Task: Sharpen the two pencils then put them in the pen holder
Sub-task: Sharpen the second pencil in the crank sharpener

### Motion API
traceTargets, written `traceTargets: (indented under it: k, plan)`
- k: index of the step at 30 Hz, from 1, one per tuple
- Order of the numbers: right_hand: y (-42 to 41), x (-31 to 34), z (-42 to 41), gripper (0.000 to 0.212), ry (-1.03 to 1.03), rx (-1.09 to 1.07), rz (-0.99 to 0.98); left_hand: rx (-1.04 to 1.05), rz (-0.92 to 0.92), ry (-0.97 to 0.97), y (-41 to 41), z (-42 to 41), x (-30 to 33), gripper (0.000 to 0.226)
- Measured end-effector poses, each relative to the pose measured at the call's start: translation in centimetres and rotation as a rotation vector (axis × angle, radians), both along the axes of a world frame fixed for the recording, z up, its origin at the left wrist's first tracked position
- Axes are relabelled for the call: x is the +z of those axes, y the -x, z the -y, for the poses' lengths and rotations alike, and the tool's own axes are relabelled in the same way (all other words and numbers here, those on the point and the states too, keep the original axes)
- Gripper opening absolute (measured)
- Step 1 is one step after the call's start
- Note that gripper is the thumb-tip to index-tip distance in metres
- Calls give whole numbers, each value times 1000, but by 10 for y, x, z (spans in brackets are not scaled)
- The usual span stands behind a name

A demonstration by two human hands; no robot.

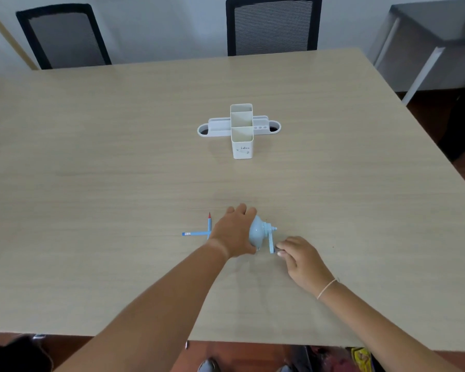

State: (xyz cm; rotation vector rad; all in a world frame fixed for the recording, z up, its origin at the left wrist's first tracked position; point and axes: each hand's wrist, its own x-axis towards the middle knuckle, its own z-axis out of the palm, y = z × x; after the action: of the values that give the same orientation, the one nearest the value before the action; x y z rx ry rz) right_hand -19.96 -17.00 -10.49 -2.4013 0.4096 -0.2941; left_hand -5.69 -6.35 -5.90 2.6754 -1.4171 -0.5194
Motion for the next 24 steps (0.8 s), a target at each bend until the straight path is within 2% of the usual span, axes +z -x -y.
traceTargets:
  k: [3,6,8,11,14,19,22,24]
  plan:
    - [-14,21,9,32,6,-14,125,8,-6,11,0,0,1,67]
    - [-46,29,26,26,-6,-79,119,-1,10,8,0,-1,2,63]
    - [-65,21,37,19,-38,-104,19,-4,11,10,0,-1,2,63]
    - [-74,-3,41,19,-38,-57,-221,-2,3,10,0,0,1,65]
    - [-50,-19,29,19,12,-7,-307,-2,5,-1,-1,0,1,66]
    - [-2,-7,8,30,-12,75,-152,-13,15,-14,-1,0,1,66]
    - [-10,23,12,33,-20,57,46,-9,5,-7,-1,0,1,65]
    - [-30,36,22,29,-13,-2,104,-16,11,-10,-1,0,3,66]
